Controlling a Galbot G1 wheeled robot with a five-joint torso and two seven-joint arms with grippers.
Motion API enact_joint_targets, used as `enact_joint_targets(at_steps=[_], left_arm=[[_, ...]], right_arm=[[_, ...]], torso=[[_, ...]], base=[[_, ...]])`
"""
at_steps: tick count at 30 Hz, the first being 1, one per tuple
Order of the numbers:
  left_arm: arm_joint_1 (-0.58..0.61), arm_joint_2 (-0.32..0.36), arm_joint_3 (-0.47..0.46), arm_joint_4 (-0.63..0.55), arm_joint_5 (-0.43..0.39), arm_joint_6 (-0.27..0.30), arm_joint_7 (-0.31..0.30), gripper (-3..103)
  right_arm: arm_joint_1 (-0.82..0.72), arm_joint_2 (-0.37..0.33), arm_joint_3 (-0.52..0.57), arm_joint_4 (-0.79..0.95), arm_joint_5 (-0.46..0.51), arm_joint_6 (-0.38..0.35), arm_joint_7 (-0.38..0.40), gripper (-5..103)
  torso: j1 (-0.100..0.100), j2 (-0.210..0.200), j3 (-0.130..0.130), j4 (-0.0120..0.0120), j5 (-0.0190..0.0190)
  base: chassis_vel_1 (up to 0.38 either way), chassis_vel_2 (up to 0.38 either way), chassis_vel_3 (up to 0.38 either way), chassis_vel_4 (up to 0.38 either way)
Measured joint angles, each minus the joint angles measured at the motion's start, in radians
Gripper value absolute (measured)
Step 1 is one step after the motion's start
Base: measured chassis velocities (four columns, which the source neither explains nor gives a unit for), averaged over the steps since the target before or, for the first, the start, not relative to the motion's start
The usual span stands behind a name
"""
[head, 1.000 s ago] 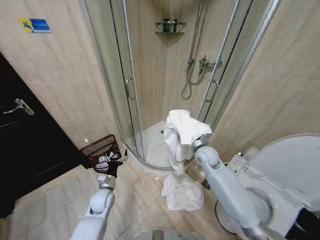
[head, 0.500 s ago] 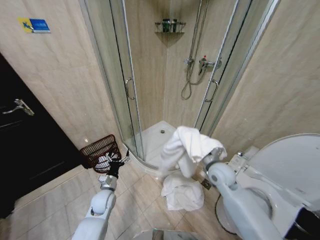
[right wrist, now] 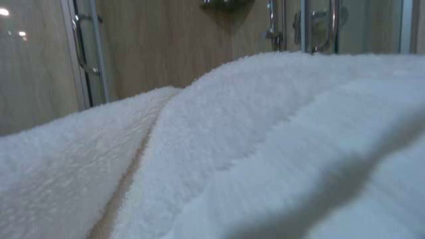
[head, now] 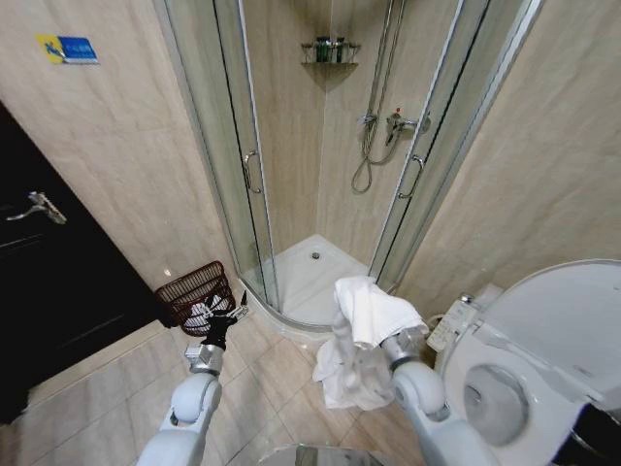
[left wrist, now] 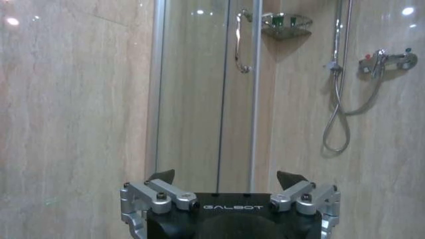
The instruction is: Discard the used towel into the hamper.
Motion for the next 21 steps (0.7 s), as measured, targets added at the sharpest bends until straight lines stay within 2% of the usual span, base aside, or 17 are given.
enact_joint_targets(at_steps=[13, 21], left_arm=[[-0.003, -0.006, 0.006, -0.018, 0.002, 0.019, -0.006, 100], [-0.002, -0.013, 0.011, -0.015, 0.014, 0.030, -0.003, 100]], right_arm=[[-0.029, 0.041, -0.012, 0.037, -0.039, -0.006, 0.012, 7], [-0.042, 0.050, -0.008, 0.049, -0.054, -0.005, 0.050, 7]], torso=[[0.000, 0.000, 0.000, 0.0000, 0.0001], [0.000, 0.000, 0.000, 0.0000, 0.0001]], base=[[0.000, 0.000, 0.000, 0.000], [0.000, 0.000, 0.000, 0.000]])
